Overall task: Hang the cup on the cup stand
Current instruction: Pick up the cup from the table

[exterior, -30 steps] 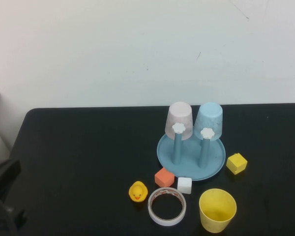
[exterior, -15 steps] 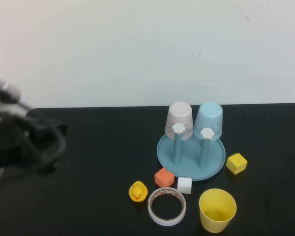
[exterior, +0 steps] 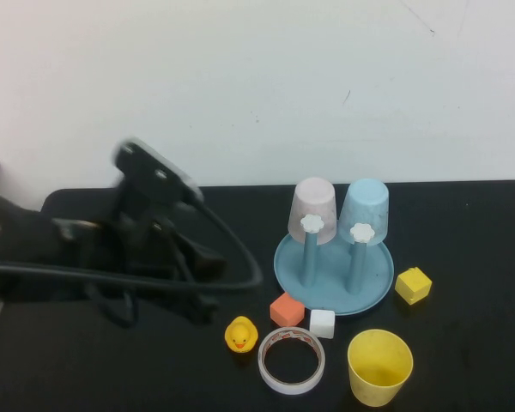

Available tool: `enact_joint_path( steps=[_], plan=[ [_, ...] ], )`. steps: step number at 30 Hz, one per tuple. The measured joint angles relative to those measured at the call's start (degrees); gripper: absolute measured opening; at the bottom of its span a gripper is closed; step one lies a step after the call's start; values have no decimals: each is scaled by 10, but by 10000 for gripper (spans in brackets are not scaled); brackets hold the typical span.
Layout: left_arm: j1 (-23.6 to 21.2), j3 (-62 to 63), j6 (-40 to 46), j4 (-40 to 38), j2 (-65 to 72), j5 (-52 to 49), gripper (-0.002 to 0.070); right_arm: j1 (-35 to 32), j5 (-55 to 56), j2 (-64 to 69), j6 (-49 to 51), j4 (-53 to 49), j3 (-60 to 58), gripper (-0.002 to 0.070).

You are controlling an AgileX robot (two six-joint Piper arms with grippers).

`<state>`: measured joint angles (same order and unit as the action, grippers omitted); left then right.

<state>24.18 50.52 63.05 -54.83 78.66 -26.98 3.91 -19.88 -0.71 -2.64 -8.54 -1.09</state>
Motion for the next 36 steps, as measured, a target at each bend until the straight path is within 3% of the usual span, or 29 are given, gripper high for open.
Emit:
enact_joint_path(
  steps=[12, 20, 26, 31, 36],
  plan=[
    [96, 27, -101, 108, 92, 15, -1, 0, 0, 0, 0, 0, 0, -1],
    [177, 184, -326, 372, 168, -95, -1, 0, 0, 0, 0, 0, 0, -1],
    [258, 286, -445, 548, 252, -164, -1, 0, 0, 0, 0, 0, 0, -1],
    [308, 340, -516, 575, 317, -172, -1, 0, 0, 0, 0, 0, 0, -1],
    [313, 395, -545, 548, 368, -206, 39, 0, 0, 0, 0, 0, 0, -1]
  ],
)
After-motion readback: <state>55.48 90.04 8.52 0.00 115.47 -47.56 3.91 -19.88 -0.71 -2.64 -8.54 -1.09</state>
